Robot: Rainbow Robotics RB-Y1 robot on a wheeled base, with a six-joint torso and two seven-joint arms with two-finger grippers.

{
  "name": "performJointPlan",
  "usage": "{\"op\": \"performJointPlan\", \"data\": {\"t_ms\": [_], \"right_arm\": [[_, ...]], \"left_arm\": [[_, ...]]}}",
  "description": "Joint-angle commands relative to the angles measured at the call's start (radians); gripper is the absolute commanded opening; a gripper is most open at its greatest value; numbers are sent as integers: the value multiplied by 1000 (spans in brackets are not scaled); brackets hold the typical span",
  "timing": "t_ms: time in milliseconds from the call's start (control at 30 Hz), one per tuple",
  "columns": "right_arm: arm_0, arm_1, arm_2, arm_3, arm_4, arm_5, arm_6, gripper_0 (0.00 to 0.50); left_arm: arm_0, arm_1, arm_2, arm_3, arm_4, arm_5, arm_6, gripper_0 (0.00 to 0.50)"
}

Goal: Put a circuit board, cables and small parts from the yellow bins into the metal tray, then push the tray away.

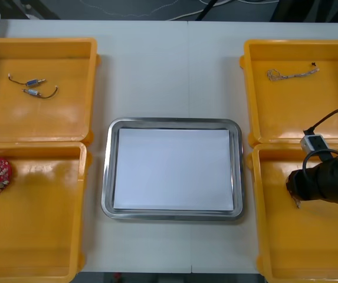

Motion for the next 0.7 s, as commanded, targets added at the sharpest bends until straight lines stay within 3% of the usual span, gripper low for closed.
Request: {"op": "performJointPlan", "data": {"t_ms": [33,267,700], "right_arm": [[23,14,45,38,11,-60,25,500],[23,19,65,61,26,-102,27,500],[29,20,80,61,57,-102,27,500]], "left_arm": [[56,50,32,24,9,-54,-106,500],[104,63,32,38,17,-117,-190,500],[234,96,-7,38,-5,-310,-216,500]]}}
